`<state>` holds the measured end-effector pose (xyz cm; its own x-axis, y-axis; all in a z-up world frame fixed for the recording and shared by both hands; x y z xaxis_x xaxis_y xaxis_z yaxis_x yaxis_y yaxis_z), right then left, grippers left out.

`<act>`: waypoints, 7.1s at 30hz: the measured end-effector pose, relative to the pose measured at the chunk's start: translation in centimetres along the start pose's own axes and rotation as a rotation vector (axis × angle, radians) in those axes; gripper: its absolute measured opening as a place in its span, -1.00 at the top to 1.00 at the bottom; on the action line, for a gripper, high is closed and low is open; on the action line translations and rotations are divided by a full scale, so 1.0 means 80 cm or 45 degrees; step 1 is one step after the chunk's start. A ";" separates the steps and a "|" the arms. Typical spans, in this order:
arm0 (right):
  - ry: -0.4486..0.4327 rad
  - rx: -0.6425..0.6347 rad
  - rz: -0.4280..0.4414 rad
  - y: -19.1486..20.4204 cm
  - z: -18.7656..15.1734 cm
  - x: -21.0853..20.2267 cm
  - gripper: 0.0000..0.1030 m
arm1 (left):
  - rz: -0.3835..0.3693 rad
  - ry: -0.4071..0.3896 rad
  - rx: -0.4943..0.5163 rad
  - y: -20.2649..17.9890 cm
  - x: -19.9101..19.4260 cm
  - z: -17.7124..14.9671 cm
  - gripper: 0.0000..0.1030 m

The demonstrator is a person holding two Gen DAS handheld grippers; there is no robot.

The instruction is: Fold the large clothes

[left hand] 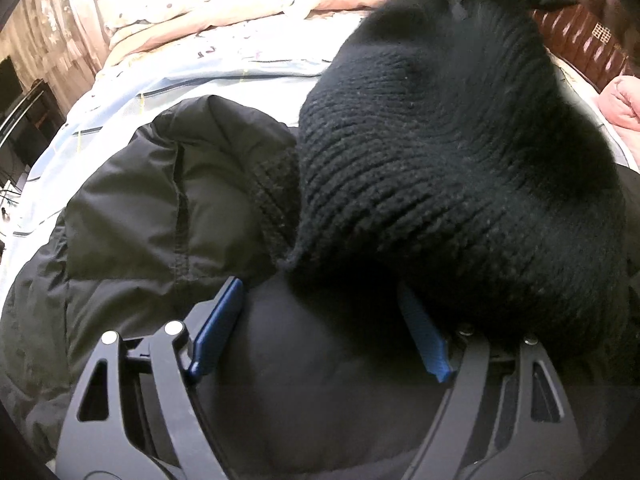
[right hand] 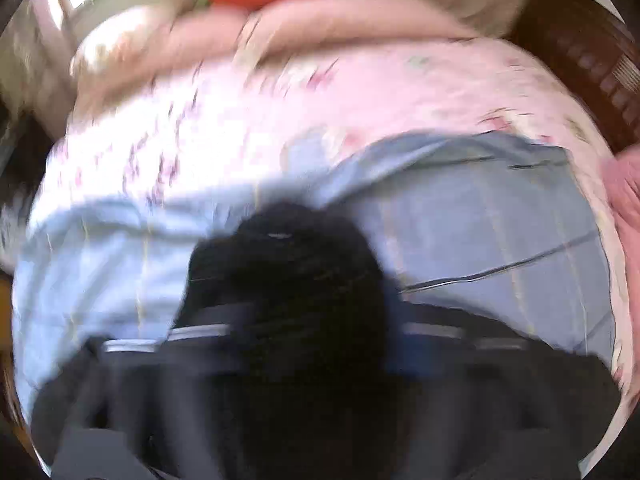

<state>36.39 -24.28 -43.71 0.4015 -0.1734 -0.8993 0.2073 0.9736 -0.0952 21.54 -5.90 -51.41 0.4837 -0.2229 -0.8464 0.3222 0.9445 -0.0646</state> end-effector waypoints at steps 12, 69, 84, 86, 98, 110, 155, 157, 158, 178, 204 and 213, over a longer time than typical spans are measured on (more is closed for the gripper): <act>-0.153 0.799 0.411 -0.066 -0.224 -0.185 0.76 | 0.001 -0.084 -0.094 0.023 -0.059 0.023 -0.49; -0.173 -0.330 0.075 0.032 -0.269 -0.145 -0.97 | 0.063 -0.016 -0.362 0.083 -0.131 -0.023 -0.96; -0.122 -0.503 0.283 0.281 -0.300 -0.202 -0.97 | 0.096 -0.041 -1.322 0.395 -0.291 -0.277 -0.96; -0.102 -0.531 0.271 0.299 -0.313 -0.198 -0.97 | 0.095 -0.026 -1.334 0.400 -0.286 -0.294 -0.96; -0.051 -0.566 0.238 0.315 -0.351 -0.167 -0.97 | -0.153 -0.180 -1.717 0.467 -0.211 -0.320 -0.96; -0.076 -0.448 0.053 0.254 -0.328 -0.132 -0.97 | -0.068 -0.367 -1.462 0.492 -0.222 -0.246 0.68; -0.540 0.286 0.184 -0.039 -0.165 -0.304 -0.97 | -0.216 -0.330 0.082 -0.022 -0.308 0.042 -0.96; -0.512 0.326 0.158 -0.042 -0.157 -0.302 -0.97 | -0.270 -0.240 0.198 -0.046 -0.288 0.031 -0.96; -0.505 0.363 0.166 -0.048 -0.154 -0.301 -0.97 | -0.313 -0.189 0.246 -0.061 -0.273 0.025 -0.96; -0.160 -0.072 0.383 0.175 -0.204 -0.197 -0.97 | -0.015 -0.024 -0.365 0.180 -0.175 -0.039 -0.96; -0.041 0.172 0.048 -0.018 -0.240 -0.053 -0.97 | -0.009 -0.002 -0.425 0.185 -0.062 -0.083 -0.96; -0.263 0.457 -0.067 -0.199 -0.249 -0.183 -0.97 | -0.015 -0.069 -0.646 0.136 -0.149 -0.030 -0.96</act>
<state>9.46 -34.28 -37.49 0.5449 -0.2831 -0.7892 0.5153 0.8556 0.0489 17.32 7.65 -43.31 0.5280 -0.2337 -0.8165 -0.1015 0.9371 -0.3339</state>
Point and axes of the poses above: each gripper's, at about its wrist camera, not at the fingertips, and x roughly the way its jaws point, y to its left, z to its top, the point moved 10 cm from there along x, roughly the way its jaws point, and after that the axes turned 8 degrees about -z, right-handed, at the moved point
